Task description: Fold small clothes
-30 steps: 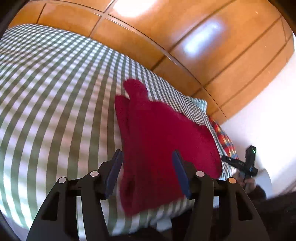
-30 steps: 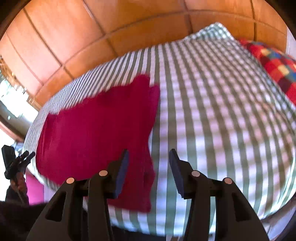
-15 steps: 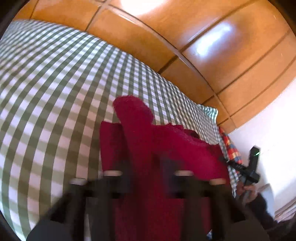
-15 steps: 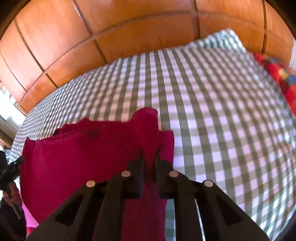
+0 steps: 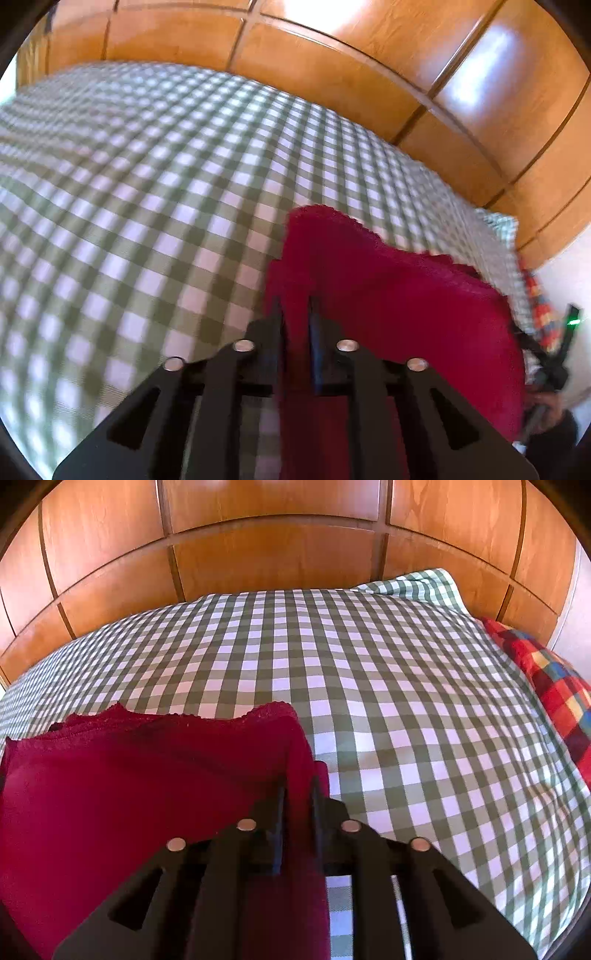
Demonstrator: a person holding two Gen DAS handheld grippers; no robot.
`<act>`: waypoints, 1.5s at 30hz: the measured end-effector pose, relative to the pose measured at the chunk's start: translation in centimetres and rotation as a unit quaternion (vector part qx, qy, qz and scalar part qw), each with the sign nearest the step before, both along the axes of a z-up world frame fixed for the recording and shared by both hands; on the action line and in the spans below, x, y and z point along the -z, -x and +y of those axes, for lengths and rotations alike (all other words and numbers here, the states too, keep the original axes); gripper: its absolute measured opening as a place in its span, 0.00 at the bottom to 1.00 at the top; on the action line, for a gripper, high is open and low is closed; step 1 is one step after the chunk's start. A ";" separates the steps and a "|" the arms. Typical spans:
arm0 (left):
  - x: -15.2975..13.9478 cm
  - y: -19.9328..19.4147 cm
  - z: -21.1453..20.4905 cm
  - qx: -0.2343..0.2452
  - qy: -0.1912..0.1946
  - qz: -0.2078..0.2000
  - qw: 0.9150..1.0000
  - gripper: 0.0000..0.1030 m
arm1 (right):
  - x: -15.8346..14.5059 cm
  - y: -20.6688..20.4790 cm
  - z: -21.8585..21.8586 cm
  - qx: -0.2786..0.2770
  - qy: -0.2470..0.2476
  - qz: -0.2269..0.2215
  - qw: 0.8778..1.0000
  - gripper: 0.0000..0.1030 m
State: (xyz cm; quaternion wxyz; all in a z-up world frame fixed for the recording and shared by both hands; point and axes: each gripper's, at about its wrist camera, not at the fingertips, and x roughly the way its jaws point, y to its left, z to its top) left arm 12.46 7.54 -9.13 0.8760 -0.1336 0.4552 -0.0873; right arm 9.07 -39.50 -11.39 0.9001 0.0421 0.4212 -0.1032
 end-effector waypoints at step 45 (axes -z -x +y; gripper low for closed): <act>0.4 3.3 -5.4 0.013 -0.115 -0.049 0.992 0.47 | 1.4 -7.8 17.1 -0.182 0.101 0.005 0.978 0.07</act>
